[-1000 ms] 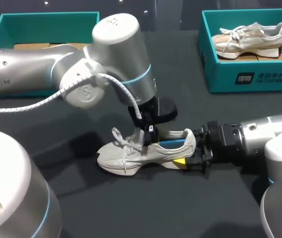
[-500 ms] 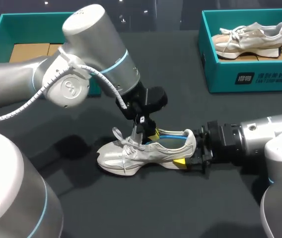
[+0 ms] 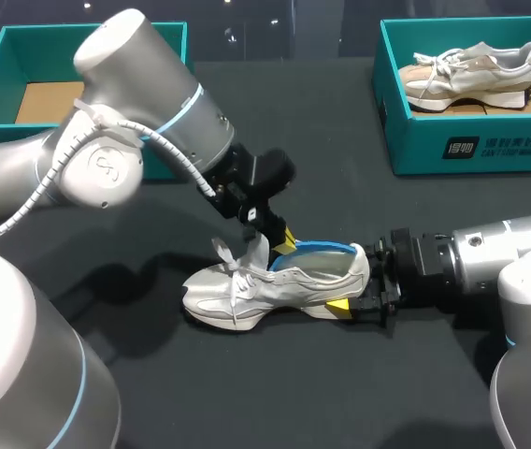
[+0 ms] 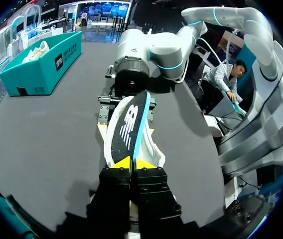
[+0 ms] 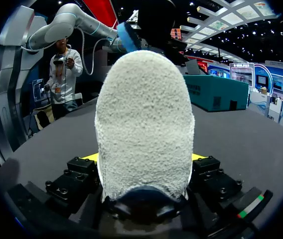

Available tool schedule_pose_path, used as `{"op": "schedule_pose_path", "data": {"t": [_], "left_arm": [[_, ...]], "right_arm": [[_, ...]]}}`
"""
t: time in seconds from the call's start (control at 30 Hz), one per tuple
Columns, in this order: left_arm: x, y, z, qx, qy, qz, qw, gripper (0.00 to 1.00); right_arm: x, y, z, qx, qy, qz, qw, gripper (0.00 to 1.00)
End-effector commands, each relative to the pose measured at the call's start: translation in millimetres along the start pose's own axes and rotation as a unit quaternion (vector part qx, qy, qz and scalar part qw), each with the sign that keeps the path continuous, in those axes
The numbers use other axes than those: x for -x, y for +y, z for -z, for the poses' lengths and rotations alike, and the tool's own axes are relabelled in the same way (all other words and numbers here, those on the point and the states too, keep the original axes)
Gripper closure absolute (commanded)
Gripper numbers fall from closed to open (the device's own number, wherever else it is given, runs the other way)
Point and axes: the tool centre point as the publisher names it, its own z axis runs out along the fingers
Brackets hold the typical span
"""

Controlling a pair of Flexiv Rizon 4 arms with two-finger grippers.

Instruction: Take the shoe out of the shoebox, open the shoe tongue, remove and reinsert the insole, then place the shoe into the shoebox

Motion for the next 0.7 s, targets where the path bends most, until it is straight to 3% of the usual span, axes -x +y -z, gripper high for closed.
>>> {"op": "schedule_pose_path", "data": {"t": [0.03,0.17,0.57,0.6,0.7], "left_arm": [[-5.0,-0.1,5.2,-0.028,-0.002,-0.002,1.000,1.00],[-6.3,-6.3,3.8,-0.027,-0.009,-0.001,1.000,1.00],[3.4,-35.8,-13.7,0.023,-0.085,-0.016,0.996,1.00],[4.1,-36.5,-14.6,0.026,-0.090,-0.015,0.996,0.95],[4.2,-36.8,-16.4,0.031,-0.100,-0.015,0.994,0.63]], "right_arm": [[-1.7,-1.0,-2.1,-0.002,-0.001,0.000,1.000,1.00],[-1.7,-1.0,-2.1,-0.002,-0.001,0.000,1.000,1.00],[-1.7,-1.0,-2.1,-0.002,-0.001,0.000,1.000,1.00],[-1.7,-1.0,-2.1,-0.002,-0.001,0.000,1.000,1.00],[-1.7,-1.0,-2.1,-0.002,-0.001,0.000,1.000,1.00]]}}
